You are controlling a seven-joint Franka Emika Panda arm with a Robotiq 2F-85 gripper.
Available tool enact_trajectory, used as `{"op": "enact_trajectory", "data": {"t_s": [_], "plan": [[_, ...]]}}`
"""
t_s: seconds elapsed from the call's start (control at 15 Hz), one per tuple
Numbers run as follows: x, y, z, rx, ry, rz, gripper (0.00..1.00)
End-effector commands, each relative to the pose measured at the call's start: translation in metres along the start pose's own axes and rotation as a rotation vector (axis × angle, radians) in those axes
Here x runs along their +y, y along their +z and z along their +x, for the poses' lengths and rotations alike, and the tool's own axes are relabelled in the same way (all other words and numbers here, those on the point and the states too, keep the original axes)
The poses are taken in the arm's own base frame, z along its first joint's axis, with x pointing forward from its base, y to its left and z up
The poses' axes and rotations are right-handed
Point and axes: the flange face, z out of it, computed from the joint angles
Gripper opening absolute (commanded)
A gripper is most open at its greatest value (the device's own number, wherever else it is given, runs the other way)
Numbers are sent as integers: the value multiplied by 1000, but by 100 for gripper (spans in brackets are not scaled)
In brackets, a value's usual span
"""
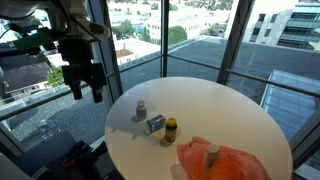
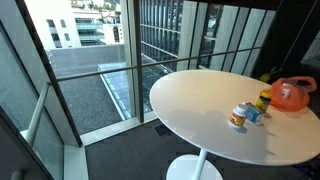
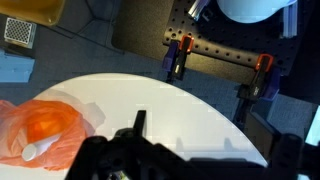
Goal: Put the bottle with the yellow lid in the plastic bag.
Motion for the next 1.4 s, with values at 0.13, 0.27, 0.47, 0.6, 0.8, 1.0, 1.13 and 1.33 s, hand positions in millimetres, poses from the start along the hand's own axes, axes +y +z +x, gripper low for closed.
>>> {"op": "enact_trajectory", "data": {"t_s": [0.13,0.27,0.47,0.6,0.8,1.0,1.13,1.33], "plan": [[2,-26,27,58,34,106,100],[6,-32,39,76,64,145,100],[21,-42,58,100,122,199,100],[32,-45,75,127,171,233,100],[48,-40,102,155,243,269,100],[65,-27,127,176,309,282,100],[78,-14,141,168,352,280,100],[94,7,157,163,408,282,100]]}}
